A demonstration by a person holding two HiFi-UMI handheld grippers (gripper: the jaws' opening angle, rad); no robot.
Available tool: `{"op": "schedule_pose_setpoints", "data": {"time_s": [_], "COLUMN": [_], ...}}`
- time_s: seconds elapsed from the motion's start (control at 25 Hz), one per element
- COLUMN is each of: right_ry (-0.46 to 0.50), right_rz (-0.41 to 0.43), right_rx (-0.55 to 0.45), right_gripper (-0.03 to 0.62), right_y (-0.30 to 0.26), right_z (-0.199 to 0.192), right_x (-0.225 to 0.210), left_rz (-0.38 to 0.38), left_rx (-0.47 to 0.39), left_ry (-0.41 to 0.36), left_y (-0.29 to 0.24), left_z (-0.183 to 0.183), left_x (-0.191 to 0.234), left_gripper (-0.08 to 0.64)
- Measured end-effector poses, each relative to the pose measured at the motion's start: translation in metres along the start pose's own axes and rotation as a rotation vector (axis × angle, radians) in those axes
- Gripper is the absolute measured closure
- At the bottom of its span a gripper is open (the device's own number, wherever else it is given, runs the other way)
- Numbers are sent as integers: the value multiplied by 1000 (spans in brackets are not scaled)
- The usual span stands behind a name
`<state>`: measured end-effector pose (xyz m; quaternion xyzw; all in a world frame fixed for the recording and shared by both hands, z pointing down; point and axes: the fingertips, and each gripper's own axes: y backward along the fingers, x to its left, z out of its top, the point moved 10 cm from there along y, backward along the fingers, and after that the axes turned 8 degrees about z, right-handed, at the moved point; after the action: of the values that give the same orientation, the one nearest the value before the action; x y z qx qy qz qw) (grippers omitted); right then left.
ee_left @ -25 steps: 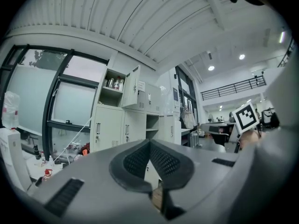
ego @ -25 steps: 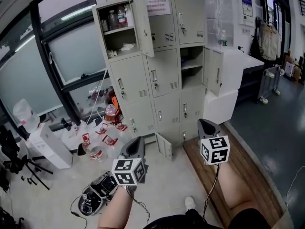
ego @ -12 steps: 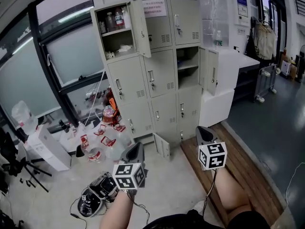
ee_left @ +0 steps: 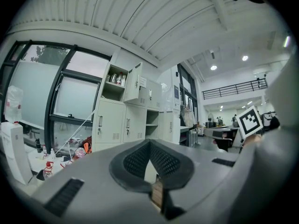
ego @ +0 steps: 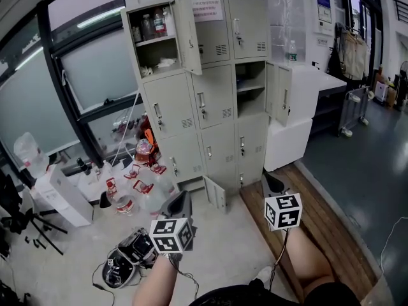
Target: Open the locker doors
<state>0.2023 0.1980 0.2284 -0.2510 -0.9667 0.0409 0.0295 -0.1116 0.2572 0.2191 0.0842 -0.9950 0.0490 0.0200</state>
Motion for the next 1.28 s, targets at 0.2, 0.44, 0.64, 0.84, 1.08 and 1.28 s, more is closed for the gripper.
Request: {"op": "schedule_pose_setpoints", "data": {"time_s": [0.2,0.44,0.64,0.84,1.08,1.28], "right_ry": [-5,-8,-24,-25,-26,-28], "right_rz": [4,5,7,10,6,6], "right_rx": [4,6,8,7,7,3], "right_gripper": [592,592,592,592,592,592], "right_y": [3,7,8,12,11,8], "right_z": [-2,-5,-7,-7,-9,-8], "right_x": [2,5,4,4,4,4], "left_rz": [0,5,0,-3,-7,-9], "left_rx": [1,9,11,13,11,14], "left_ry": [5,13,16,16,14,10], "left_y": [3,7,7,8,6,4], "left_z": [-3,-9,-10,-11,-11,-10], "left_x": [-1,1,-2,-5,-4,-3], "left_gripper": [561,561,561,561,561,561]}}
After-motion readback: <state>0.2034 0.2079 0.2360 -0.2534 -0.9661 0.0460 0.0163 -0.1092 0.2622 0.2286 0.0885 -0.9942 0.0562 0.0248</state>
